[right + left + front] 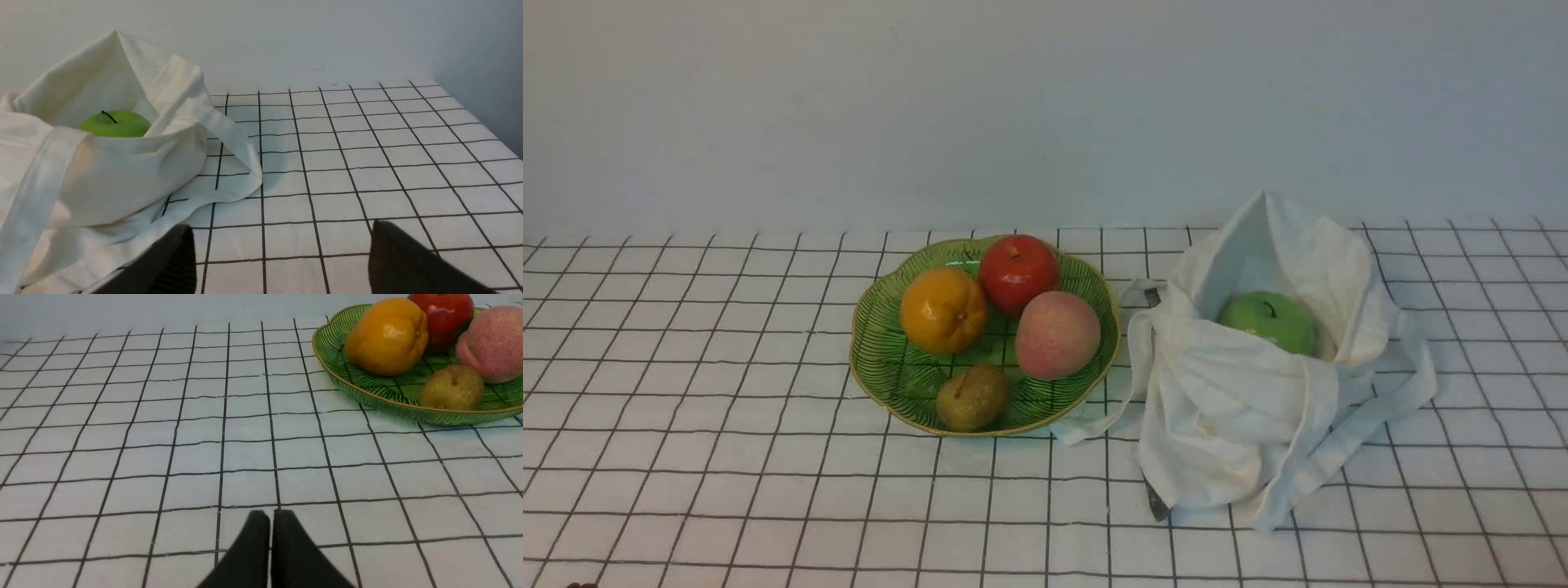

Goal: Take the fruit out of the bag on the white checkered tablecloth and place them on the plate.
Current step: 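Reach into the cloth bag and grasp a fruit inside it with the right gripper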

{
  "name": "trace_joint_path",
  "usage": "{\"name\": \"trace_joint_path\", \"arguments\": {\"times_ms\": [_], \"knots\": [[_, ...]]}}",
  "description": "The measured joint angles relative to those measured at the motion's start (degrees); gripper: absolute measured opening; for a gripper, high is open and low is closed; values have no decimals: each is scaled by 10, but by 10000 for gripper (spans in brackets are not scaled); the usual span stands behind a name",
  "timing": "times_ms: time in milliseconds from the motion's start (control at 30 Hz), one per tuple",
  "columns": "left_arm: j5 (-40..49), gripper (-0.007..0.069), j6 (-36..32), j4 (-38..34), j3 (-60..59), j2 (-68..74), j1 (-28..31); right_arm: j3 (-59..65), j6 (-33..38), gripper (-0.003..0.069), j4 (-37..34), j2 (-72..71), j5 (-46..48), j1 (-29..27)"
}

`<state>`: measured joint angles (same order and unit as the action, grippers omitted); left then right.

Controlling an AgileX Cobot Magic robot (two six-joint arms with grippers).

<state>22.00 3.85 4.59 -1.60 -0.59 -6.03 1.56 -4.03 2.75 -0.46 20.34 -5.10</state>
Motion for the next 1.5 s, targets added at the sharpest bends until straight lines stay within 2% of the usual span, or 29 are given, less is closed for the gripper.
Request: {"name": "trace_joint_path", "arguments": {"times_ms": [1433,1500], "knots": [[0,-8,0,0,0,0,0,0,0,513,0,0,0,0],[0,-8,0,0,0,0,0,0,-18,513,-17,0,-2,0]]}}
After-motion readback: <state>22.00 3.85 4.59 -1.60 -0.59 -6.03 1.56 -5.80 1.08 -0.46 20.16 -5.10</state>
